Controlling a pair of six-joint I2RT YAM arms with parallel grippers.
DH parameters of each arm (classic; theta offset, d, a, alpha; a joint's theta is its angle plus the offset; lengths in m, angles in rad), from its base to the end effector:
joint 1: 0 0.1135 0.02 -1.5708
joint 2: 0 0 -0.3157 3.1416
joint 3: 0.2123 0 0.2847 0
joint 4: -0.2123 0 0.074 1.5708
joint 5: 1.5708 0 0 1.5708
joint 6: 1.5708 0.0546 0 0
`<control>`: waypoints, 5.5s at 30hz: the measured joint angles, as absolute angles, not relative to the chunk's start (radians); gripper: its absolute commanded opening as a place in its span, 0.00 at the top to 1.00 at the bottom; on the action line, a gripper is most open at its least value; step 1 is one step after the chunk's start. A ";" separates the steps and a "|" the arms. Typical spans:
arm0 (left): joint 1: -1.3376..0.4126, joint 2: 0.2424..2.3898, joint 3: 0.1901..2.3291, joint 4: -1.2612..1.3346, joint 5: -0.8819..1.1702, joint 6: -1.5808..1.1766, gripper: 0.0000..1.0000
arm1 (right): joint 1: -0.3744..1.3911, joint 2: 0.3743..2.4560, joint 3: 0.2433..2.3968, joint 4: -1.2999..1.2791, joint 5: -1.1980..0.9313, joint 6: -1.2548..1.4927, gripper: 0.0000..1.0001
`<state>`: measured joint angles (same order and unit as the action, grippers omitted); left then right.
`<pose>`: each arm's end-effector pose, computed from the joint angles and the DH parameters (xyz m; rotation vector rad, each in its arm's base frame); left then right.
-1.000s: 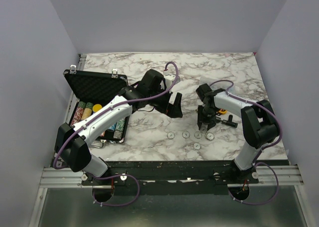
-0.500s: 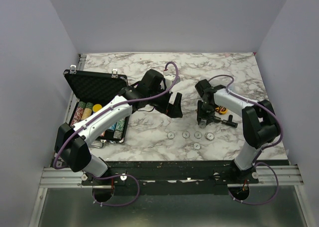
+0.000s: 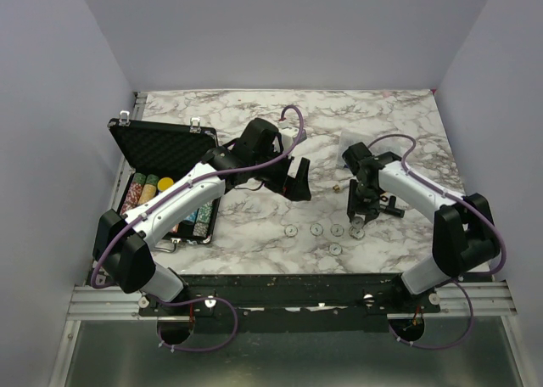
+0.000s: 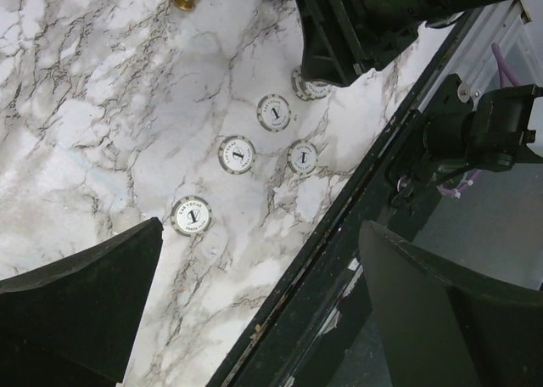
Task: Pack up texas hold em set
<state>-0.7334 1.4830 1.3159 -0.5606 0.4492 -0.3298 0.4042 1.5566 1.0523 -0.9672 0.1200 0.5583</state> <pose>0.2580 -0.2644 0.3589 0.7320 2.3341 -1.0324 0.2792 0.1123 0.2196 0.2396 2.9872 -0.0907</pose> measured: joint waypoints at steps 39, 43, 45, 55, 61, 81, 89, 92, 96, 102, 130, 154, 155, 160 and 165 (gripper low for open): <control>-0.733 1.483 1.312 -0.555 0.458 -0.330 0.02 | 0.404 1.605 1.028 -0.963 0.112 0.560 0.42; -0.733 1.483 1.312 -0.555 0.458 -0.330 0.02 | 0.409 1.609 1.084 -0.950 0.078 0.531 0.41; -0.733 1.483 1.312 -0.555 0.458 -0.330 0.02 | 0.420 1.627 1.114 -0.941 0.064 0.518 0.41; -0.733 1.483 1.312 -0.555 0.458 -0.330 0.02 | 0.474 1.744 1.156 -0.914 -0.002 0.477 0.41; -0.733 1.483 1.312 -0.555 0.458 -0.330 0.02 | 0.492 1.766 1.140 -0.894 -0.027 0.477 0.41; -0.733 1.483 1.312 -0.555 0.458 -0.330 0.02 | 0.519 1.774 1.078 -0.875 -0.031 0.508 0.47; -0.733 1.483 1.312 -0.555 0.457 -0.330 0.01 | 0.521 1.774 1.076 -0.877 -0.016 0.525 0.64; -0.733 1.483 1.312 -0.555 0.458 -0.330 0.01 | 0.521 1.773 1.076 -0.880 -0.011 0.527 0.67; -0.733 1.483 1.312 -0.555 0.458 -0.330 0.02 | 0.523 1.767 1.078 -0.883 0.002 0.532 0.69; -0.733 1.483 1.312 -0.555 0.458 -0.330 0.02 | 0.524 1.719 1.124 -0.908 0.052 0.543 0.69; -0.733 1.483 1.311 -0.548 0.468 -0.335 0.02 | 0.389 1.565 1.004 -0.988 0.104 0.575 0.57; -0.733 1.483 1.311 -0.548 0.468 -0.335 0.01 | 0.505 1.576 1.042 -0.982 0.055 0.564 0.40; -0.733 1.483 1.311 -0.548 0.467 -0.334 0.02 | 0.526 1.576 1.044 -0.981 0.046 0.568 0.40; -0.733 1.483 1.311 -0.548 0.467 -0.334 0.02 | 0.601 1.578 1.026 -0.966 -0.020 0.591 0.40; -0.733 1.483 1.311 -0.548 0.467 -0.334 0.02 | 0.644 1.619 0.982 -0.939 -0.060 0.614 0.39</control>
<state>-0.7334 1.4830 1.3113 -0.5484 0.4671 -0.3344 0.6437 1.6188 0.9817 -0.9390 -0.0605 0.6140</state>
